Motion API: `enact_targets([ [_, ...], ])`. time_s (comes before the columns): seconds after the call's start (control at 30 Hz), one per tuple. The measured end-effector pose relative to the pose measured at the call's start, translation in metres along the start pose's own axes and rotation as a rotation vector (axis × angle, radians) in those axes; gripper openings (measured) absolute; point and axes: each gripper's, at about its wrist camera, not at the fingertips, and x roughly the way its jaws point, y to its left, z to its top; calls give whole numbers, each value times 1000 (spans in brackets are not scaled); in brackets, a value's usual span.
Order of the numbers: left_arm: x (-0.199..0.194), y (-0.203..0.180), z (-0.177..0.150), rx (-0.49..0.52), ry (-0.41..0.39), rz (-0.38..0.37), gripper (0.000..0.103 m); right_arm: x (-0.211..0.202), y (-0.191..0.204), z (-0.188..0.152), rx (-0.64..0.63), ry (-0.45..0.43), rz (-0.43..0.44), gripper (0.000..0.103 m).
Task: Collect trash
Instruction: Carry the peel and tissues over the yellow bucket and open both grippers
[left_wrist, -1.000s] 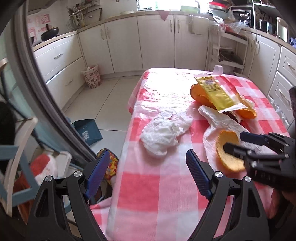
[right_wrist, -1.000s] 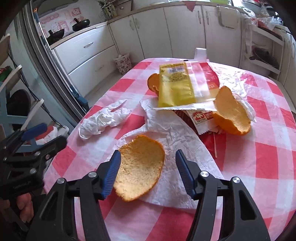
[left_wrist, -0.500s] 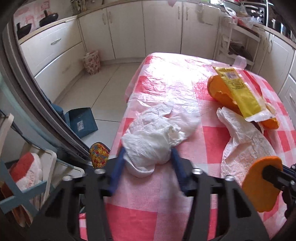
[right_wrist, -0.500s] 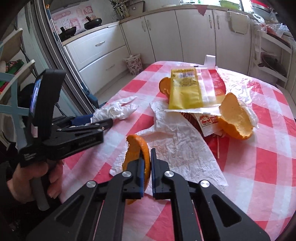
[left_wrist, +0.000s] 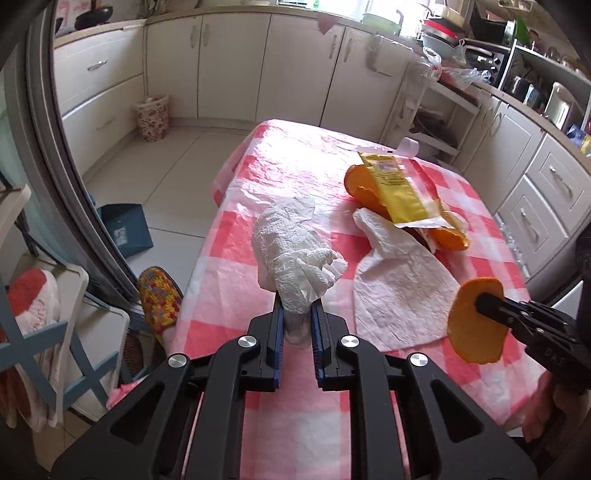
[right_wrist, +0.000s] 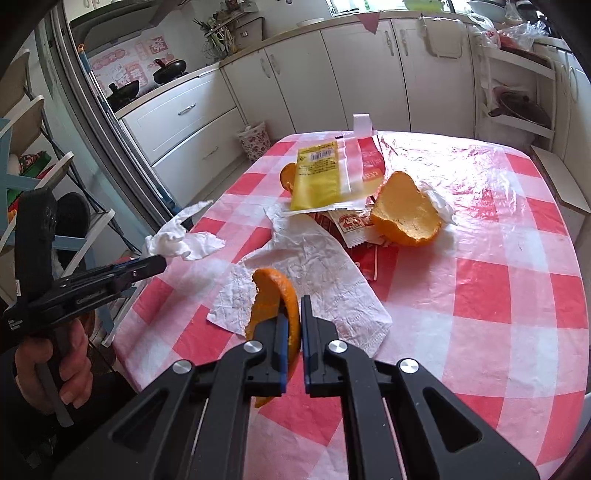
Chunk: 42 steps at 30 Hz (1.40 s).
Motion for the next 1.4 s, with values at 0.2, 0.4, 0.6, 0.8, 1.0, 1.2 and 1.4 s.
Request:
enact_targets([
  [0.2,-22,-7,-17,-16,14,-48,12,-2,2,0,-15,-1,5,7],
  [0.4,-54,-28,-37,-4,4,-111,12,-24,5,-11,15,-22,27,7],
  [0.6,-91,-46,-68,31,-2,-154,12,-71,16,-48,89,-86,47,7],
  [0.8,-115,-51,-108,57,34,-175,12,-107,25,-109,196,-94,56,7],
  [1.0,-125,-52,-150,78,90,-196,12,-122,43,-147,204,-46,45,7],
  [1.2,-132,-60,-183,125,133,-214,12,-131,62,-172,177,-8,32,7],
  [1.4,-139,-67,-204,187,174,-246,12,-137,74,-196,176,36,16,8],
])
